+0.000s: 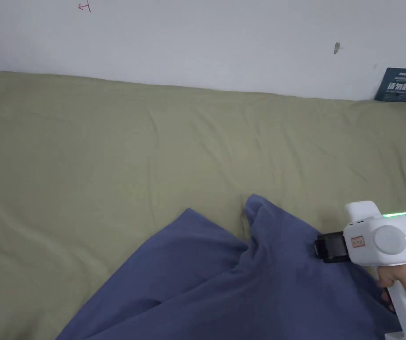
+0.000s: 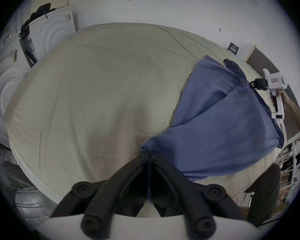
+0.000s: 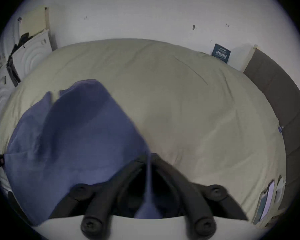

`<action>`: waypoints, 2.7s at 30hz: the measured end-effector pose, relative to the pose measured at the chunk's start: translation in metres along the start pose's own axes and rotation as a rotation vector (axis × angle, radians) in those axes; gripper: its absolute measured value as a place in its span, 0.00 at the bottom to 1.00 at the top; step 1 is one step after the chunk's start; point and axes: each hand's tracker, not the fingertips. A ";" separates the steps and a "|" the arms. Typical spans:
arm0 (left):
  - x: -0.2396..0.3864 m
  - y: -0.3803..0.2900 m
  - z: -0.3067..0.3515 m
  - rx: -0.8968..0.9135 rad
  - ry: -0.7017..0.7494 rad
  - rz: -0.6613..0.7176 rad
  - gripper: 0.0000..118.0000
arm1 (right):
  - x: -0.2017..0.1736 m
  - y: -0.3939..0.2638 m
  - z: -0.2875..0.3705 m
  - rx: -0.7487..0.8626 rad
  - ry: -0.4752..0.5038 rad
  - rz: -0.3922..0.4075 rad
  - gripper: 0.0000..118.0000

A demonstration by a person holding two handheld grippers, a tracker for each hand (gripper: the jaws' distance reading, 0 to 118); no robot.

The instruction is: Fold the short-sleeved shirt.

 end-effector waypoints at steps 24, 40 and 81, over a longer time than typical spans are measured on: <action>0.059 0.106 0.144 0.331 -0.016 0.007 0.01 | 0.041 0.006 0.325 0.537 -0.039 -0.027 0.00; 0.142 0.286 0.275 0.579 0.122 -0.105 0.01 | 0.092 0.052 0.489 0.791 -0.188 -0.147 0.00; 0.182 0.418 -0.018 0.434 0.308 -0.176 0.01 | 0.122 0.184 0.191 0.551 -0.242 -0.162 0.00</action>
